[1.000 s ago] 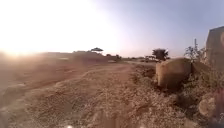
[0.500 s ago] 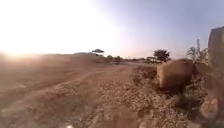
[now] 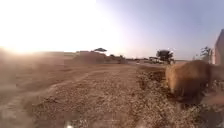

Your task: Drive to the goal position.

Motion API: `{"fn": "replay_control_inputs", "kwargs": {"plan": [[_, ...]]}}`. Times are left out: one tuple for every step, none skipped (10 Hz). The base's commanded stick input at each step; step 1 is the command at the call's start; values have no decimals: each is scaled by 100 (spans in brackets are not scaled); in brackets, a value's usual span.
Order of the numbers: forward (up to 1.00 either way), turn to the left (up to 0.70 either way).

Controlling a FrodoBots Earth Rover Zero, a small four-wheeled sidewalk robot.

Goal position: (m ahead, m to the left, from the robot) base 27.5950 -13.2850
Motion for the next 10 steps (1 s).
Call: {"fn": "replay_control_inputs", "kwargs": {"plan": [[70,0],[70,0],[70,0],[70,0],[70,0],[70,0],[70,0],[70,0],[70,0],[70,0]]}}
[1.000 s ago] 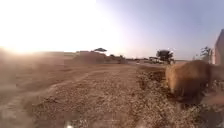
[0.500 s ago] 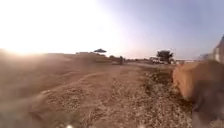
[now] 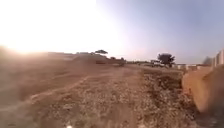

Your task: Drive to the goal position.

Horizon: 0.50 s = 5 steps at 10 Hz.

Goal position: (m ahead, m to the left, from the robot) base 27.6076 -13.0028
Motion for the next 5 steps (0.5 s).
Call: {"fn": "replay_control_inputs", "kwargs": {"plan": [[70,0],[70,-18],[70,-31],[70,-35],[70,-20]]}}
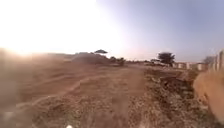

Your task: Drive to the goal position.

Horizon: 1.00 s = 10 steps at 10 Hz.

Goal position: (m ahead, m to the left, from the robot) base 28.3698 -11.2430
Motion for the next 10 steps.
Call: {"fn": "replay_control_inputs", "kwargs": {"plan": [[70,0],[70,0],[70,0],[70,0],[70,0],[70,0],[70,0],[70,0],[70,0],[70,0]]}}
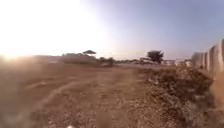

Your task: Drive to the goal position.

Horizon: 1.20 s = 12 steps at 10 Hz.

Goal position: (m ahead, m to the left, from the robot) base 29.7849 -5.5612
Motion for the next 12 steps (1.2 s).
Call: {"fn": "replay_control_inputs", "kwargs": {"plan": [[70,0],[70,0],[70,0],[70,0],[70,0],[70,0],[70,0],[70,0],[70,0],[70,0],[70,0],[70,0]]}}
